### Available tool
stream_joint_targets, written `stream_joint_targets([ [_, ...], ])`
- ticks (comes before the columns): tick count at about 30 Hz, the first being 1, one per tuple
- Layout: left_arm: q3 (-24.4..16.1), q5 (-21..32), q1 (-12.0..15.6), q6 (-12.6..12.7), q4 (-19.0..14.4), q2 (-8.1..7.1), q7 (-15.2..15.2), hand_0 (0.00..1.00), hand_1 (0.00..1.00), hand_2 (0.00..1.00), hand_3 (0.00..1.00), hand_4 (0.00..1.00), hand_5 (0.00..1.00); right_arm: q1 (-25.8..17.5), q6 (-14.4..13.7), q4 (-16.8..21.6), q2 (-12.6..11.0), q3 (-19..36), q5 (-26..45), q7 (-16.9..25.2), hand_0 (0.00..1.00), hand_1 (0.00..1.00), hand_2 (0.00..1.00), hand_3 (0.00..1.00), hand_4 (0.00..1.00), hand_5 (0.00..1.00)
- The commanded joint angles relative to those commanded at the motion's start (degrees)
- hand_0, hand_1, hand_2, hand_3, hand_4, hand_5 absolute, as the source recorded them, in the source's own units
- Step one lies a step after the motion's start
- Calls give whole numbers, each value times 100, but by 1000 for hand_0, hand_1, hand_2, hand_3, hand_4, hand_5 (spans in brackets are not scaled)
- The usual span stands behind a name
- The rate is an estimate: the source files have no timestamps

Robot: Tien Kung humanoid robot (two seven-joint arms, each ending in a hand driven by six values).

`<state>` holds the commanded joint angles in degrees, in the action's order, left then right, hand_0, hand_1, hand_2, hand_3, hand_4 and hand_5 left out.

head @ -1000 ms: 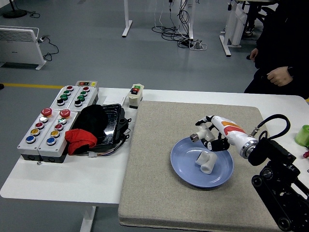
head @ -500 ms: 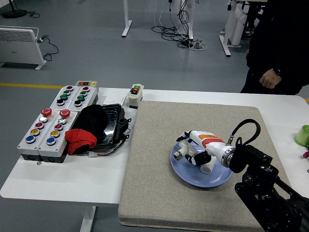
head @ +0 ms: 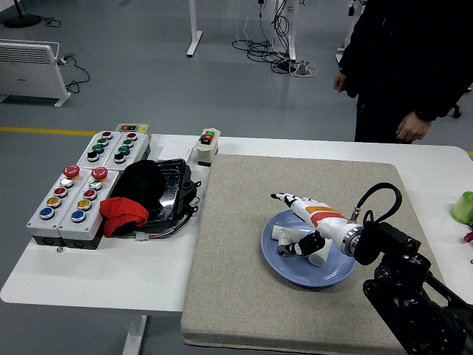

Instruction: Pick pipe place plate twice

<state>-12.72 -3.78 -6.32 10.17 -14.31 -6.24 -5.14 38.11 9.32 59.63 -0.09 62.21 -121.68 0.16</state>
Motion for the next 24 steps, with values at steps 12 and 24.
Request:
stream_joint_targets([
  [12, -78, -142, 31, 7, 3, 4, -36, 621, 585, 520, 587, 262, 998, -795, -639, 1128, -197, 1990, 2083, -106, 887, 837, 947, 894, 667, 285],
  [24, -205, -407, 44, 4, 3, 0, -111, 619, 583, 525, 586, 264, 998, -1889, -851, 1974, -253, 3608, 4988, -750, 826, 780, 847, 826, 613, 465],
])
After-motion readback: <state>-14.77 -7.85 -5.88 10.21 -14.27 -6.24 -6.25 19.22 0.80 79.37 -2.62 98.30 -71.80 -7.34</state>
